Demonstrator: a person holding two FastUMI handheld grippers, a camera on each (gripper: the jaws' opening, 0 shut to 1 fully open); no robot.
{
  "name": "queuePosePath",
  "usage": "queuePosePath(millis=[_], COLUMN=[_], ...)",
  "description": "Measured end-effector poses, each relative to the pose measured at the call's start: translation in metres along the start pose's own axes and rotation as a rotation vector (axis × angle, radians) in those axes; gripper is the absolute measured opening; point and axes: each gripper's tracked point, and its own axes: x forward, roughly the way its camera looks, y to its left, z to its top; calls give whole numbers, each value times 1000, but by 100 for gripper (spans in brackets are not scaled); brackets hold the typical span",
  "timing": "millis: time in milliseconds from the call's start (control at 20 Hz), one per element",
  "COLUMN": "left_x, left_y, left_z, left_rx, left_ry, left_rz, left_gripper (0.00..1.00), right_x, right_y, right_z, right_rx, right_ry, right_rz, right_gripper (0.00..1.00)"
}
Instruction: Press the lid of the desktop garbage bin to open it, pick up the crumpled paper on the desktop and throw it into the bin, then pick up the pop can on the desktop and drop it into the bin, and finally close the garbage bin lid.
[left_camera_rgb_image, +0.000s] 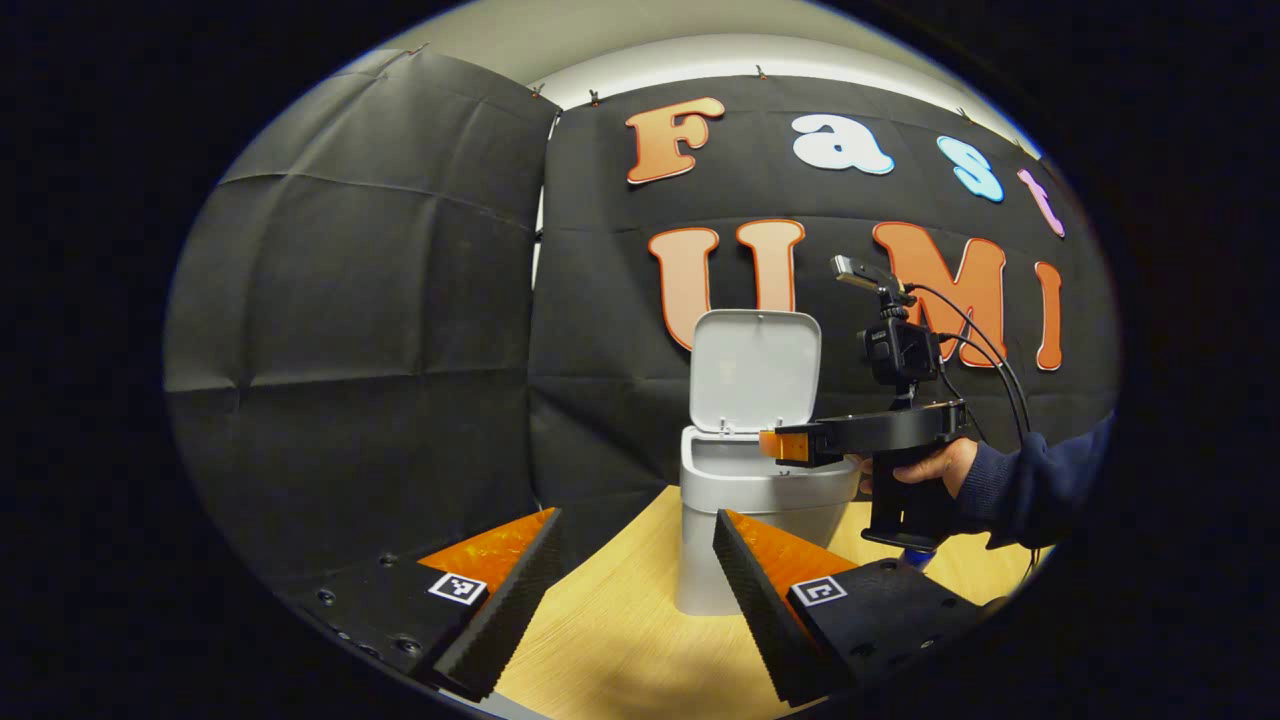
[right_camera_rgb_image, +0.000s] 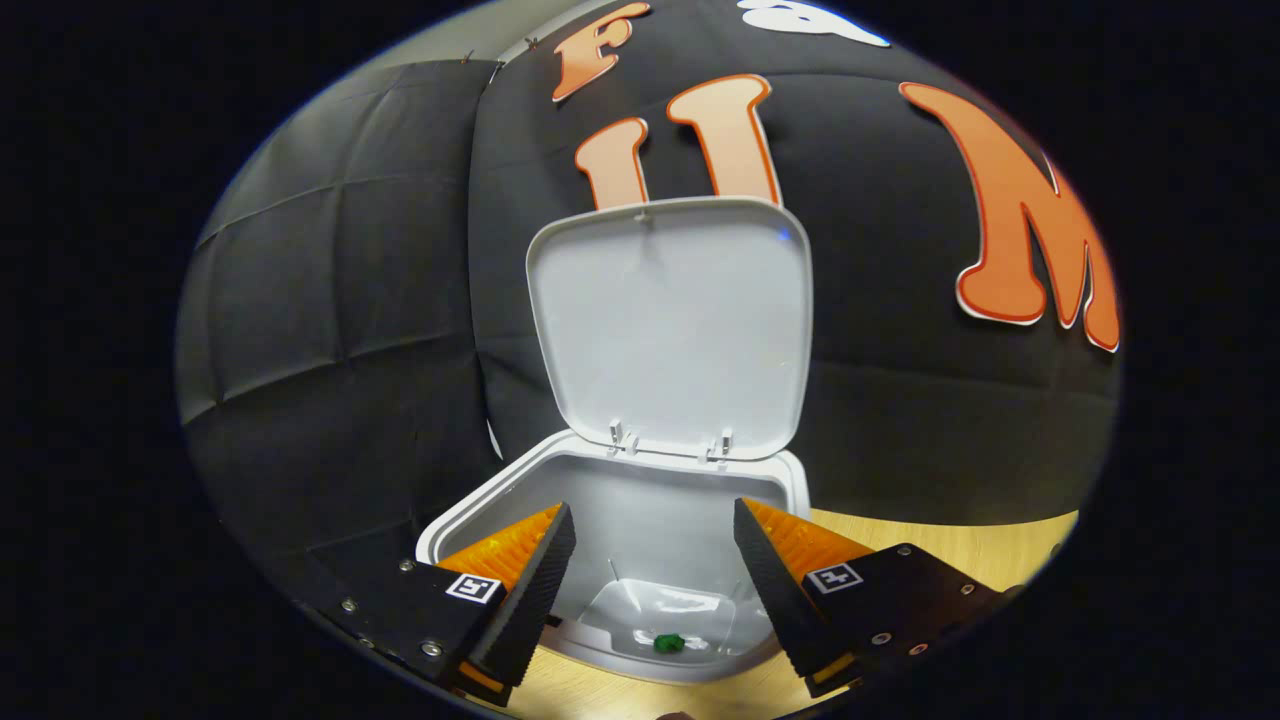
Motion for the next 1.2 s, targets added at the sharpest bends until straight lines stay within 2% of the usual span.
queuePosePath(millis=[200,450,600,700,850,1000,1100,1200], left_x=[13,13,13,12,13,23,39,63], left_y=[-67,-161,-211,-239,-284,-328,-357,-378], left_z=[0,-2,1,-2,-35,-83,-128,-186], left_rx=[19,54,78,100,93,93,112,133], left_ry=[-9,-7,-30,-43,13,107,199,353], left_rz=[-132,-314,-400,-441,-517,-585,-605,-598], left_gripper=[94,95,94,94,94,94,95,95], right_x=[-74,-186,-256,-299,-337,-339,-350,-367], right_y=[-66,-187,-243,-263,-269,-273,-282,-295], right_z=[23,17,-2,-22,-47,-70,-71,-62], right_rx=[31,47,24,-9,-13,71,54,24], right_ry=[-110,-202,-202,-182,-153,-95,-81,-97], right_rz=[-114,-395,-554,-636,-689,-678,-702,-742], right_gripper=[94,94,94,94,94,94,94,94])
